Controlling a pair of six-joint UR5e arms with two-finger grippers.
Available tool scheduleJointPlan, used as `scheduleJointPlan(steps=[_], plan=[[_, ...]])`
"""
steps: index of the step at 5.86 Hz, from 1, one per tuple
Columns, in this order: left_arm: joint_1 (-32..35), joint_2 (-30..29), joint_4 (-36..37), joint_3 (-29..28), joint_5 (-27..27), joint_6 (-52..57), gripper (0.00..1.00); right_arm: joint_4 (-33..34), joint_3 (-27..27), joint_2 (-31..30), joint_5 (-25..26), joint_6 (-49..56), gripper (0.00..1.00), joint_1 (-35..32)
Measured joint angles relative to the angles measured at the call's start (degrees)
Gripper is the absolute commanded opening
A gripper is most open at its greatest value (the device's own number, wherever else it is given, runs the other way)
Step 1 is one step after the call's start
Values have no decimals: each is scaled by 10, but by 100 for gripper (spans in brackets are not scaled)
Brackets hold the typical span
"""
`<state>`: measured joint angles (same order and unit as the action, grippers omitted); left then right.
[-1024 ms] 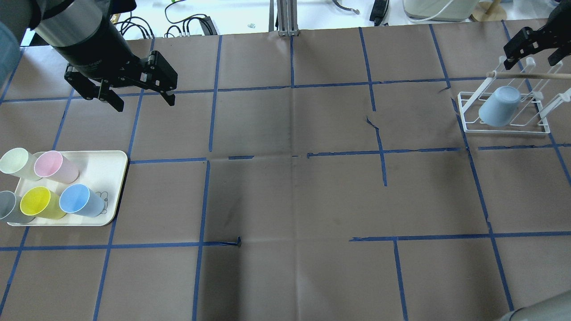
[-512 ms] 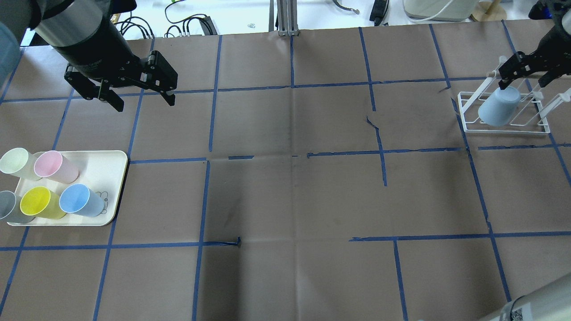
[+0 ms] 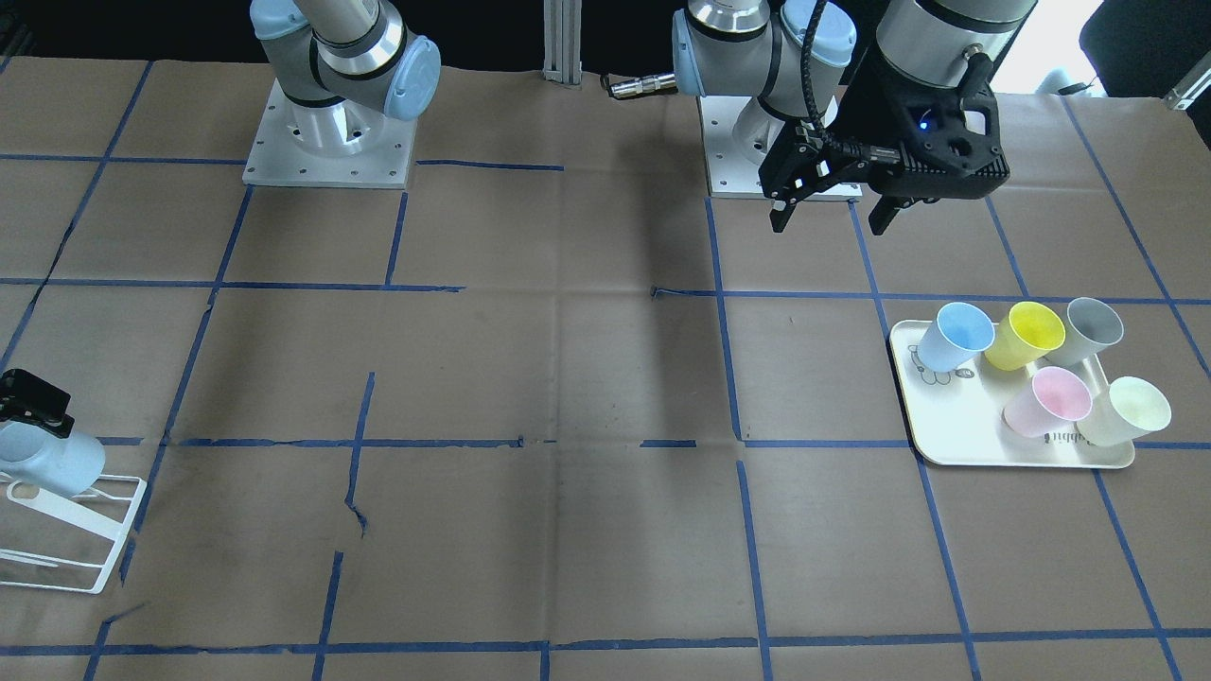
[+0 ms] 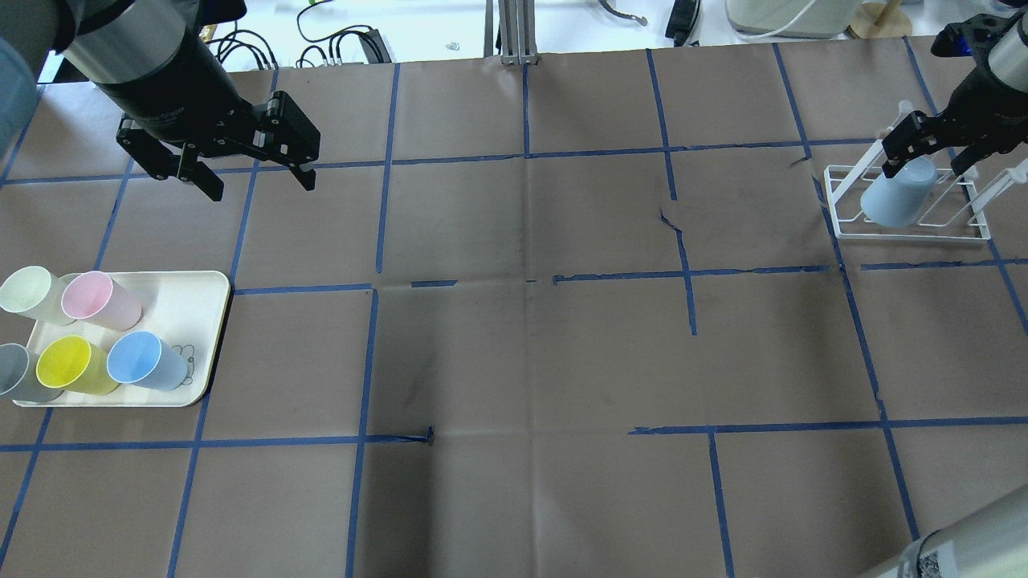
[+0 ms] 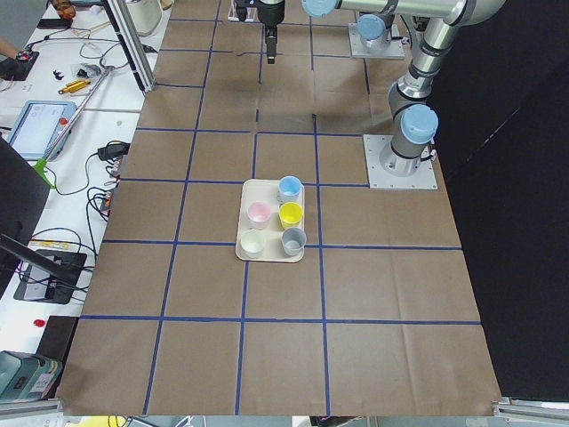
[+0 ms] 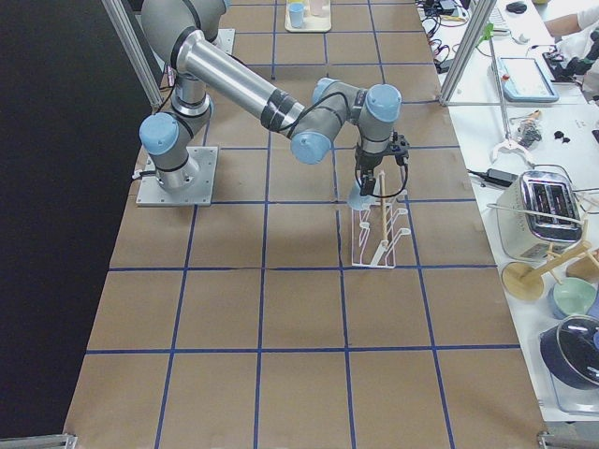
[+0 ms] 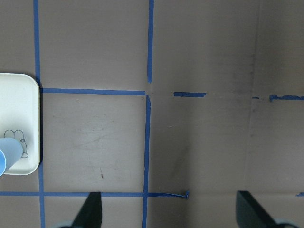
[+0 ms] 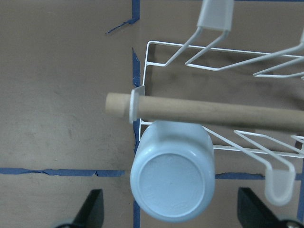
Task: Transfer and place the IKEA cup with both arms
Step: 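Close the right gripper on the light blue cup's base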
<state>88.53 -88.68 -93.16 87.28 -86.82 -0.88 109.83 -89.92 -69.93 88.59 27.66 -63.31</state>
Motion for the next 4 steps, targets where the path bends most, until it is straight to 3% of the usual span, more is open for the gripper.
scheduleJointPlan(steps=[2,4], plan=[[0,0,0,0,0,0,98,1,-1,11,3,4,100,0],[0,0,0,0,0,0,98,32,-1,21,0,6,83,0]])
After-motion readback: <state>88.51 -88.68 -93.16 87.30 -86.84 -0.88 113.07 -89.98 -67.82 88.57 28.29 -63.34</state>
